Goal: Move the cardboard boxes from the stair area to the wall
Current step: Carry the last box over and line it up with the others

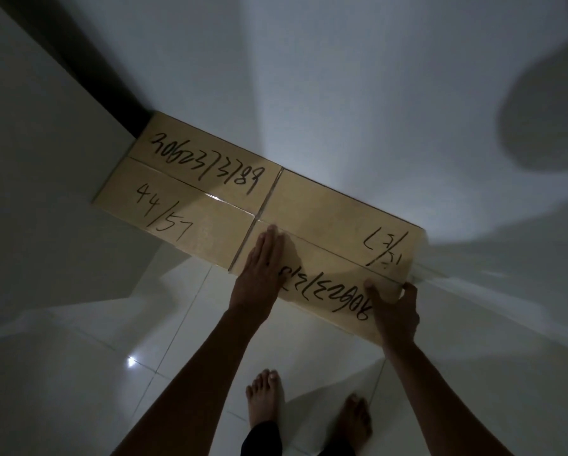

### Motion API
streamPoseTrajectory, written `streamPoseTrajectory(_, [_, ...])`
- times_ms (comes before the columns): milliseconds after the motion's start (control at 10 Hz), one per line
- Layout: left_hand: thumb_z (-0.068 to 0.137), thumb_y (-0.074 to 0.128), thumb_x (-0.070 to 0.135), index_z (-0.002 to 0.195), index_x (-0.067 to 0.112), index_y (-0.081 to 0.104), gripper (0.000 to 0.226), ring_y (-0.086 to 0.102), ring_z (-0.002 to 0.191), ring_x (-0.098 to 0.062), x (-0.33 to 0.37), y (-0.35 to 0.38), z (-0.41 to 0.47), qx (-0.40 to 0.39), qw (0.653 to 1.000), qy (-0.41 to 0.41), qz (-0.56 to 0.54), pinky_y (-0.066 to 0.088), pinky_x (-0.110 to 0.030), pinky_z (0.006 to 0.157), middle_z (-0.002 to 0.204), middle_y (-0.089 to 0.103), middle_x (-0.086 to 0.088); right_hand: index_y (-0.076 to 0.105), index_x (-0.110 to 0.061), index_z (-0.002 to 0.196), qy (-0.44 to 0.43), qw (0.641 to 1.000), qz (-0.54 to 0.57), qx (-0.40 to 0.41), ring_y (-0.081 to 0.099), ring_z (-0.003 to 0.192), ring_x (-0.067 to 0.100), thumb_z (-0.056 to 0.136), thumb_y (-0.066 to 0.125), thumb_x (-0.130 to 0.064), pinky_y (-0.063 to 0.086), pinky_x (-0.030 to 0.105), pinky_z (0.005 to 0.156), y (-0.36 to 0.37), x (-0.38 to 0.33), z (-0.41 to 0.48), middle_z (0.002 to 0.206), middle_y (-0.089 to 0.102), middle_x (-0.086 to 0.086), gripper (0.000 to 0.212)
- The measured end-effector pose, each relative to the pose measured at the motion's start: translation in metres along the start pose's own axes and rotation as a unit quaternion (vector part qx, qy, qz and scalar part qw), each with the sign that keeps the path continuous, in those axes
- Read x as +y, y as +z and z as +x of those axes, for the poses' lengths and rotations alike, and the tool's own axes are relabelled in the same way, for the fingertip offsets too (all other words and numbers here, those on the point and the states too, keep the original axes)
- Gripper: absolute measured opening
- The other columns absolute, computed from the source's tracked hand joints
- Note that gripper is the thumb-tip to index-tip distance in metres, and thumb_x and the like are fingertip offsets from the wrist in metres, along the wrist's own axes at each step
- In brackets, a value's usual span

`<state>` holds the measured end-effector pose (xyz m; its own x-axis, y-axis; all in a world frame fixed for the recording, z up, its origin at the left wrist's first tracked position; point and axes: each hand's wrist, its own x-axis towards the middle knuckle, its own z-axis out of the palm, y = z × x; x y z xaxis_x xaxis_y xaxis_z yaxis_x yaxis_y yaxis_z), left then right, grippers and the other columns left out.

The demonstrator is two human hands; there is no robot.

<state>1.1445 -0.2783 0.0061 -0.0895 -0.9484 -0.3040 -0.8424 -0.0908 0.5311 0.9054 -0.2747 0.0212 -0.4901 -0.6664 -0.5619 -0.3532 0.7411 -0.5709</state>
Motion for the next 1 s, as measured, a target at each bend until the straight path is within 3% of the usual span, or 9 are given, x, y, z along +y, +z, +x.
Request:
streamPoseTrajectory(200, [0.097,0.051,0.030,0.152,0.020,-0.015,0.086,-0.006,0.151,-0.024,0.010,-0.006,0.002,-0.027,0.999,-0.030,0.004,0.034,-0.052,0.114,0.163,-0.014,-0.003,0.035,0.002,0.140,-0.011,0.999,-0.037,-0.021,0.053,0.124,0.042,0.084,0.074,-0.038,0.046,0.045,0.097,-0.003,-0.004,0.003,0.138,0.052,0.024,0.080])
streamPoseTrajectory(300, [0.095,0.054,0.026,0.154,0.014,-0.007,0.086,-0.003,0.151,-0.026,0.018,-0.014,-0.004,-0.024,0.998,-0.055,0.001,0.028,-0.051,0.117,0.164,-0.007,-0.008,0.027,0.000,0.149,-0.046,0.997,-0.058,-0.006,0.051,0.125,0.042,0.082,0.075,-0.040,0.048,0.047,0.096,-0.006,-0.008,-0.002,0.141,0.045,0.025,0.092])
streamPoseTrajectory(400, [0.099,0.044,0.033,0.154,0.011,-0.005,0.077,-0.008,0.151,-0.025,0.030,-0.032,-0.023,-0.045,0.997,-0.060,0.026,0.016,-0.045,0.123,0.164,-0.008,-0.009,0.027,-0.007,0.152,-0.105,0.990,-0.090,0.001,0.051,0.125,0.038,0.083,0.071,-0.045,0.053,0.052,0.095,-0.020,-0.019,-0.026,0.143,0.043,0.021,0.090])
streamPoseTrajectory(500, [0.100,0.038,0.039,0.154,0.009,-0.003,0.074,-0.008,0.151,-0.024,0.042,-0.068,-0.050,-0.064,0.994,-0.058,0.065,0.013,-0.042,0.124,0.164,-0.008,-0.010,0.033,-0.008,0.149,-0.173,0.977,-0.123,0.000,0.049,0.127,0.038,0.081,0.066,-0.053,0.051,0.054,0.097,-0.046,-0.036,-0.062,0.141,0.047,0.021,0.088])
streamPoseTrajectory(700, [0.101,0.033,0.043,0.154,0.006,0.000,0.072,-0.003,0.152,-0.026,0.107,-0.157,-0.160,-0.071,0.991,-0.078,0.084,0.009,-0.038,0.123,0.164,-0.004,-0.012,0.032,-0.008,0.148,-0.214,0.960,-0.179,0.009,0.046,0.132,0.036,0.082,0.055,-0.065,0.047,0.053,0.102,-0.129,-0.064,-0.182,0.144,0.046,0.019,0.090])
streamPoseTrajectory(800, [0.101,0.027,0.046,0.154,0.006,0.001,0.072,-0.004,0.152,-0.026,0.136,-0.201,-0.208,-0.073,0.991,-0.053,0.098,0.006,-0.037,0.124,0.164,-0.004,-0.012,0.029,-0.004,0.151,-0.213,0.957,-0.198,0.013,0.034,0.141,0.039,0.086,0.049,-0.065,0.035,0.056,0.112,-0.171,-0.083,-0.244,0.152,0.038,0.023,0.092])
streamPoseTrajectory(900, [0.100,0.023,0.047,0.154,0.006,0.001,0.071,-0.005,0.152,-0.026,0.157,-0.232,-0.251,-0.047,0.991,-0.035,0.124,0.004,-0.037,0.124,0.163,-0.004,-0.013,0.021,-0.006,0.155,-0.200,0.960,-0.196,0.001,0.017,0.151,0.035,0.087,0.042,-0.069,0.014,0.050,0.122,-0.209,-0.089,-0.293,0.161,0.024,0.020,0.095])
streamPoseTrajectory(1000, [0.100,0.020,0.049,0.154,0.005,0.002,0.071,-0.004,0.151,-0.026,0.171,-0.252,-0.291,-0.028,0.989,-0.038,0.143,0.005,-0.038,0.124,0.164,-0.003,-0.013,0.018,-0.008,0.156,-0.213,0.957,-0.197,0.001,0.009,0.152,0.033,0.088,0.038,-0.071,0.008,0.049,0.123,-0.243,-0.083,-0.328,0.163,0.019,0.017,0.095])
